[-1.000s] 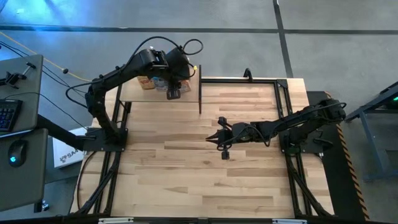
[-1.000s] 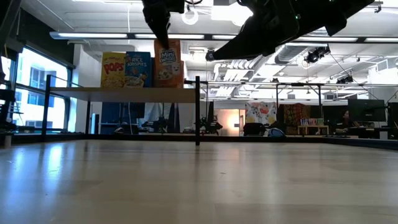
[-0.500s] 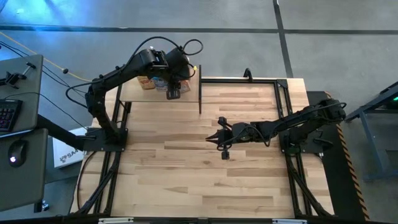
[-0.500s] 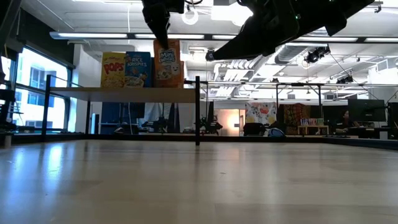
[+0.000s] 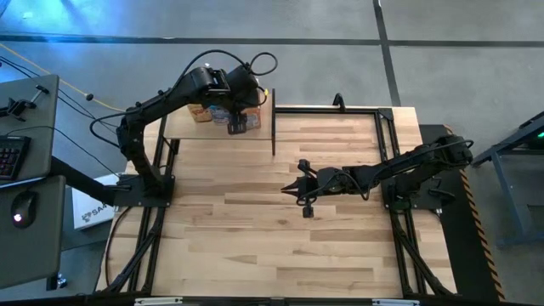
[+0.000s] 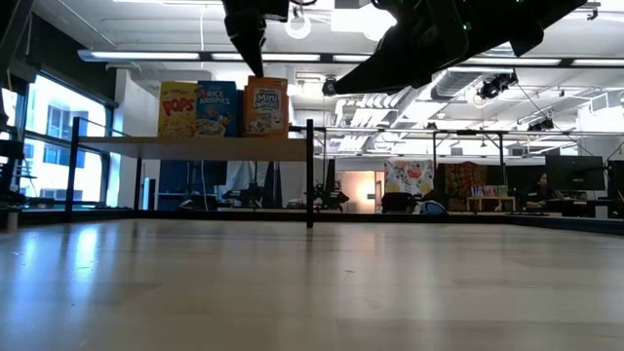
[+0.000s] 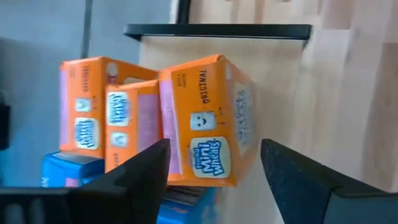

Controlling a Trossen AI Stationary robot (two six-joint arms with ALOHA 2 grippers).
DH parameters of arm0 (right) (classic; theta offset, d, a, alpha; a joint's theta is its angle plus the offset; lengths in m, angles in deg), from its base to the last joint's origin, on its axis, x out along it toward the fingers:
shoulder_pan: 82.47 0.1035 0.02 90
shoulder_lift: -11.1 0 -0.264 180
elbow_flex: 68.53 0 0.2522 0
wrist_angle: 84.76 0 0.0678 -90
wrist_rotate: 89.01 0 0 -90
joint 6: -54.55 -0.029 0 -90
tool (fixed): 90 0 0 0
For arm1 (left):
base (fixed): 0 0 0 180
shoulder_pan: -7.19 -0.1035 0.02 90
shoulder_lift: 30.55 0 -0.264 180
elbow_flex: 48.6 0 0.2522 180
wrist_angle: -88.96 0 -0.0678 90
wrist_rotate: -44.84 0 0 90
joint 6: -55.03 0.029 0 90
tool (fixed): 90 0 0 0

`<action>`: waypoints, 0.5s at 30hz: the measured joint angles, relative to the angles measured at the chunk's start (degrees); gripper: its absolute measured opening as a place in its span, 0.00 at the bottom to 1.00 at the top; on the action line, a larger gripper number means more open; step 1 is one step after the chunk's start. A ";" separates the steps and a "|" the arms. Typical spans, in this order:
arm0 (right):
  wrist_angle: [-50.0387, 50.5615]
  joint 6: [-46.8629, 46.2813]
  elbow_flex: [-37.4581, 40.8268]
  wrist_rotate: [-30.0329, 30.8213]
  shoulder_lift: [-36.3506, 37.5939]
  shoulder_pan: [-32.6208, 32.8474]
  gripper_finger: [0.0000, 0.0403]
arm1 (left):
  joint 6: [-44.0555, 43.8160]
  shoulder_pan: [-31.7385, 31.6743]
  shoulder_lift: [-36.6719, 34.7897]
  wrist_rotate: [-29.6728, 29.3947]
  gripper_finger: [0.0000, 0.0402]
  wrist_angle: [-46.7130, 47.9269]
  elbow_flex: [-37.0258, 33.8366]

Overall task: Stack cereal on shelf
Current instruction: Put the orange cereal box on the shelf aligned with the other orange cereal boxes

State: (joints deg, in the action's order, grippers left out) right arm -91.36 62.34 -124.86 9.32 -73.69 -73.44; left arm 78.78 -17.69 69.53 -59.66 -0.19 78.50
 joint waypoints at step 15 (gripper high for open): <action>0.43 0.20 0.00 -0.06 0.00 0.00 0.03 | -3.97 7.87 -1.79 -1.25 0.35 -4.85 -1.54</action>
State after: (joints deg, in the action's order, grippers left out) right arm -90.92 62.54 -124.86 9.26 -73.69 -73.44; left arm 74.81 -9.81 67.74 -60.91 -5.04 76.96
